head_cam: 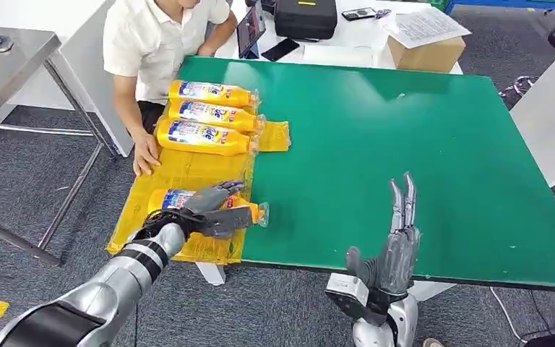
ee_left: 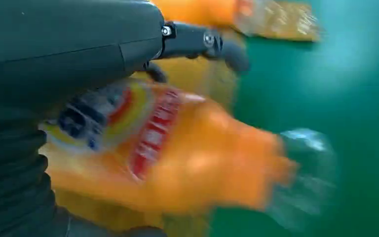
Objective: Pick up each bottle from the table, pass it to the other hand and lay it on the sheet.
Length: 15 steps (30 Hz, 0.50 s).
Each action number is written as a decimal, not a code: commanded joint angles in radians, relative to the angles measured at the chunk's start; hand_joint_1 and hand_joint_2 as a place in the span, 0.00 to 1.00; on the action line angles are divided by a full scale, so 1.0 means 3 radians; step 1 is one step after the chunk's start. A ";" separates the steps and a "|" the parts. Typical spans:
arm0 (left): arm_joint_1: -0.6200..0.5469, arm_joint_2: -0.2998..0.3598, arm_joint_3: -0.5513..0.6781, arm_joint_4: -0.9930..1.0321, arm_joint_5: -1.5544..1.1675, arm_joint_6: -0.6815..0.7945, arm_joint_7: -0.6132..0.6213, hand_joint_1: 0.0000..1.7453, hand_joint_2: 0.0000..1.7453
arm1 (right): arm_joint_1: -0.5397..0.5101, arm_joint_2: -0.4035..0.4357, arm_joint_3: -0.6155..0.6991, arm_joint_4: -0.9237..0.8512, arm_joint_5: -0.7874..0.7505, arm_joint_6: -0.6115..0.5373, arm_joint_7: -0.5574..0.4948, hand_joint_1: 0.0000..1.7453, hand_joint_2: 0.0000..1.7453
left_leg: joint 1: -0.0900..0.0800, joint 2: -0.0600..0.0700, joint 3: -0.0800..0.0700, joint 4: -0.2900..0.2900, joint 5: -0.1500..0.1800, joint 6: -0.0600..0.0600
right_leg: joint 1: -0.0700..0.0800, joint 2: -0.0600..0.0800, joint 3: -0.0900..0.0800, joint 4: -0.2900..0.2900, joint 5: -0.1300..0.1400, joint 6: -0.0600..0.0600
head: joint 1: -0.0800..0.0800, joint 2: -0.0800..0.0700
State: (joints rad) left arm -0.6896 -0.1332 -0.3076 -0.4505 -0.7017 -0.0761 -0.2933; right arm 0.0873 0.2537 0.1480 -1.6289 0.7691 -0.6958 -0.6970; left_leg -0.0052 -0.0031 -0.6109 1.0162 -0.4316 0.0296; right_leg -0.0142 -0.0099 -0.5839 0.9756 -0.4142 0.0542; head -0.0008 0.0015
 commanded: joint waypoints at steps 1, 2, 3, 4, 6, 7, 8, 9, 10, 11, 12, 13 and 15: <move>0.0275 -0.0178 0.0652 -0.0085 0.0863 -0.0973 -0.0173 0.00 1.00 | -0.0135 -0.0145 0.0015 0.0318 -0.0088 -0.0008 -0.0004 0.00 0.00 | 0.0000 0.0007 0.0016 -0.0006 -0.0001 -0.0003 | 0.0000 0.0008 0.0012 -0.0006 0.0001 -0.0003 | 0.0001 0.0000; 0.0310 -0.0177 0.0634 -0.0136 0.0906 -0.1022 -0.0157 0.00 1.00 | -0.0105 -0.0141 0.0019 0.0293 -0.0069 -0.0008 -0.0004 0.00 0.00 | 0.0001 0.0007 0.0022 -0.0009 -0.0001 -0.0005 | 0.0001 0.0009 0.0019 -0.0009 0.0001 -0.0006 | 0.0000 0.0000; 0.0384 -0.0169 0.0559 -0.0255 0.0968 -0.1038 -0.0115 0.00 1.00 | -0.0089 -0.0158 0.0043 0.0309 -0.0056 -0.0008 -0.0004 0.00 0.00 | 0.0000 0.0004 0.0022 -0.0008 -0.0001 -0.0003 | 0.0000 0.0005 0.0020 -0.0008 0.0000 -0.0004 | 0.0001 0.0000; 0.0384 -0.0169 0.0559 -0.0255 0.0968 -0.1038 -0.0115 0.00 1.00 | -0.0089 -0.0158 0.0043 0.0309 -0.0056 -0.0008 -0.0004 0.00 0.00 | 0.0000 0.0004 0.0023 -0.0007 -0.0002 -0.0002 | 0.0000 0.0003 0.0021 -0.0008 -0.0001 -0.0003 | 0.0000 0.0000; 0.0555 -0.0121 0.0342 -0.0514 0.1117 -0.1003 -0.0034 0.00 1.00 | -0.0076 -0.0162 0.0002 0.0339 -0.0033 -0.0008 -0.0004 0.00 0.00 | 0.0001 0.0007 0.0025 -0.0008 -0.0002 -0.0004 | 0.0001 0.0007 0.0022 -0.0009 0.0001 -0.0005 | 0.0001 0.0000; 0.0568 -0.0115 0.0319 -0.0542 0.1133 -0.0978 -0.0033 0.00 1.00 | -0.0079 -0.0166 0.0005 0.0339 -0.0028 -0.0008 -0.0004 0.00 0.00 | 0.0000 0.0007 0.0025 -0.0008 -0.0002 -0.0003 | 0.0000 0.0007 0.0021 -0.0008 0.0000 -0.0004 | 0.0001 0.0000; 0.0601 -0.0107 0.0239 -0.0632 0.1148 -0.0874 -0.0070 0.00 1.00 | -0.0068 -0.0158 -0.0039 0.0317 0.0024 -0.0008 -0.0004 0.00 0.00 | 0.0001 0.0012 0.0029 -0.0010 -0.0003 -0.0005 | 0.0000 0.0012 0.0025 -0.0011 0.0001 -0.0006 | 0.0001 0.0000; 0.0601 -0.0107 0.0239 -0.0632 0.1148 -0.0874 -0.0070 0.00 1.00 | -0.0068 -0.0158 -0.0039 0.0317 0.0024 -0.0008 -0.0004 0.00 0.00 | 0.0000 0.0006 0.0025 -0.0008 -0.0002 -0.0003 | 0.0000 0.0006 0.0023 -0.0008 -0.0001 -0.0004 | 0.0001 0.0000; 0.0601 -0.0107 0.0239 -0.0632 0.1148 -0.0874 -0.0070 0.00 1.00 | -0.0068 -0.0158 -0.0039 0.0317 0.0024 -0.0008 -0.0004 0.00 0.00 | 0.0002 0.0010 0.0027 -0.0008 -0.0003 -0.0004 | 0.0002 0.0009 0.0023 -0.0009 0.0000 -0.0006 | 0.0001 0.0000; 0.0601 -0.0107 0.0239 -0.0632 0.1148 -0.0874 -0.0070 0.00 1.00 | -0.0068 -0.0158 -0.0039 0.0317 0.0024 -0.0008 -0.0004 0.00 0.00 | 0.0000 0.0006 0.0025 -0.0006 -0.0002 -0.0003 | 0.0001 0.0005 0.0021 -0.0006 -0.0001 -0.0004 | 0.0001 0.0000; 0.0601 -0.0107 0.0239 -0.0632 0.1148 -0.0874 -0.0070 0.00 1.00 | -0.0068 -0.0158 -0.0039 0.0317 0.0024 -0.0008 -0.0004 0.00 0.00 | 0.0002 0.0009 0.0030 -0.0009 -0.0003 -0.0006 | 0.0002 0.0008 0.0025 -0.0007 -0.0001 -0.0008 | 0.0000 0.0000; 0.0601 -0.0107 0.0239 -0.0632 0.1148 -0.0874 -0.0070 0.00 1.00 | -0.0068 -0.0158 -0.0039 0.0317 0.0024 -0.0008 -0.0004 0.00 0.00 | 0.0002 0.0006 0.0026 -0.0006 -0.0003 -0.0005 | 0.0002 0.0004 0.0022 -0.0007 -0.0001 -0.0007 | 0.0001 0.0000; 0.0601 -0.0107 0.0239 -0.0632 0.1148 -0.0874 -0.0070 0.00 1.00 | -0.0068 -0.0158 -0.0039 0.0317 0.0024 -0.0008 -0.0004 0.00 0.00 | 0.0002 0.0005 0.0029 -0.0008 -0.0002 -0.0006 | 0.0002 0.0004 0.0025 -0.0008 -0.0002 -0.0007 | 0.0001 0.0000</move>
State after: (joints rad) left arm -0.5578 -0.1831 -0.1968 -0.6191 -0.3559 -0.3368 -0.3269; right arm 0.0869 0.2331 0.1453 -1.5934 0.7736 -0.6958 -0.6973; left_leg -0.0051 -0.0034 -0.6061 1.0160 -0.4318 0.0297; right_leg -0.0141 -0.0109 -0.5795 0.9752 -0.4146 0.0540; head -0.0004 0.0015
